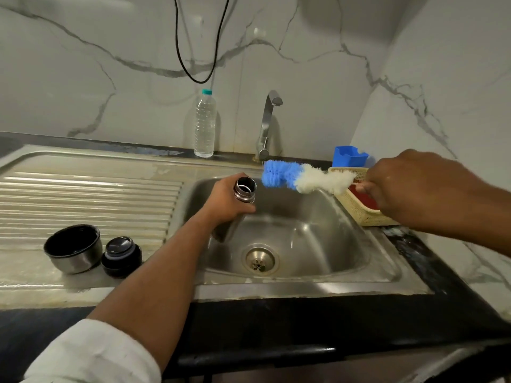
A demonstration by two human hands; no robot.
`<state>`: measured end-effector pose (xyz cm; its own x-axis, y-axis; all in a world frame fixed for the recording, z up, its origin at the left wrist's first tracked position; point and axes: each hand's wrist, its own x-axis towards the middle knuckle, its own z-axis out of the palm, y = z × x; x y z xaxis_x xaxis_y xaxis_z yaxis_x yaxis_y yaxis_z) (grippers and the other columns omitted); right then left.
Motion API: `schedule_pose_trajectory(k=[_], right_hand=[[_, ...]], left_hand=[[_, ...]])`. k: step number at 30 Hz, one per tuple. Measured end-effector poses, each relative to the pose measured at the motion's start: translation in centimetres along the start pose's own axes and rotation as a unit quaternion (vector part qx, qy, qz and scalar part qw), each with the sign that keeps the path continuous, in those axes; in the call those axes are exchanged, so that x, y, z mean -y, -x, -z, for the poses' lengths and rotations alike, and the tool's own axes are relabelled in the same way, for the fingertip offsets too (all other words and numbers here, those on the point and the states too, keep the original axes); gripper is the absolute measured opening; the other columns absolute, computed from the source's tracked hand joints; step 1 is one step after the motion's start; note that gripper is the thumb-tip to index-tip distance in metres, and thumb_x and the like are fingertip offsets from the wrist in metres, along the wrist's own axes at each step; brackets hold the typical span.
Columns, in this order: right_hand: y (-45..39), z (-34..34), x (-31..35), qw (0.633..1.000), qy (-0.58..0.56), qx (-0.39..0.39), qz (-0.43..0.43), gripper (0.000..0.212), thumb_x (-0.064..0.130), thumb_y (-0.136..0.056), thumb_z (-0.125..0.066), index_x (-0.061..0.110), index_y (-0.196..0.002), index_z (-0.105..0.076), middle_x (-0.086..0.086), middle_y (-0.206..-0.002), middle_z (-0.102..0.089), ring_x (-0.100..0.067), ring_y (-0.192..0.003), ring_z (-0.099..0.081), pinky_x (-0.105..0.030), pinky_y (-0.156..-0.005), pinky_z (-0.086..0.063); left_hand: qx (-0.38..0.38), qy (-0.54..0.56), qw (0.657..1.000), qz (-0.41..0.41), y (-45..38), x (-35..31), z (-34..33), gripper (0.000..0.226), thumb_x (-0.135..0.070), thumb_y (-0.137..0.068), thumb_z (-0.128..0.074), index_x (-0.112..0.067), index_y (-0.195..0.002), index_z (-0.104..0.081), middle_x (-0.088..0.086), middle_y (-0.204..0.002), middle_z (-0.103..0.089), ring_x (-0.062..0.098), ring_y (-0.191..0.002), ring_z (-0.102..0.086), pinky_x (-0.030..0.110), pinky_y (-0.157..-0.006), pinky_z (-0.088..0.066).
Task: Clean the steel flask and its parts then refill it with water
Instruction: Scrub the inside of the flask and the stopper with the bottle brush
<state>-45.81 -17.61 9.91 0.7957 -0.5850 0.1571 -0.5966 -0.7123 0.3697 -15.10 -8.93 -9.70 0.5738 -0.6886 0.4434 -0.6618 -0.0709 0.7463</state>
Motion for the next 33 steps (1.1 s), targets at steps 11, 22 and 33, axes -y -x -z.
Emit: schedule_pose_trajectory(k=[11, 22, 33], right_hand=[[-7.3, -7.5, 6.0, 0.975, -0.218, -0.006, -0.039, 0.022, 0.039, -0.096, -0.056, 0.023, -0.081, -0.056, 0.001, -0.082, -0.062, -0.019, -0.074, -0.058, -0.032, -0.061, -0.042], [-11.2, -15.7, 13.2, 0.893, -0.439, 0.084, 0.044, 0.019, 0.028, -0.105, -0.041, 0.022, -0.099, -0.057, -0.003, -0.094, -0.069, -0.023, -0.087, -0.064, -0.038, -0.073, -0.050], [-11.9, -15.9, 12.9, 0.855, -0.495, 0.152, 0.018, 0.022, 0.017, -0.089, -0.053, 0.012, -0.084, -0.074, -0.005, -0.067, -0.074, -0.024, -0.059, -0.061, -0.032, -0.060, -0.047]], left_hand=[[-0.098, 0.006, 0.980, 0.175, -0.6, 2.4, 0.4, 0.055, -0.038, -0.043, -0.105, -0.024, -0.088, -0.077, -0.010, -0.079, -0.077, 0.008, -0.076, -0.072, 0.026, -0.072, -0.057], [-0.128, -0.028, 0.965, 0.228, -0.1, 2.3, 0.3, 0.068, -0.033, -0.057, -0.103, -0.020, -0.118, -0.075, -0.011, -0.103, -0.077, 0.008, -0.096, -0.072, 0.016, -0.078, -0.051], [-0.072, -0.009, 0.943, 0.325, -0.1, 0.8, 1.6, 0.081, -0.006, -0.061, -0.098, -0.016, -0.129, -0.054, 0.008, -0.112, -0.065, 0.028, -0.087, -0.074, 0.046, -0.060, -0.066]])
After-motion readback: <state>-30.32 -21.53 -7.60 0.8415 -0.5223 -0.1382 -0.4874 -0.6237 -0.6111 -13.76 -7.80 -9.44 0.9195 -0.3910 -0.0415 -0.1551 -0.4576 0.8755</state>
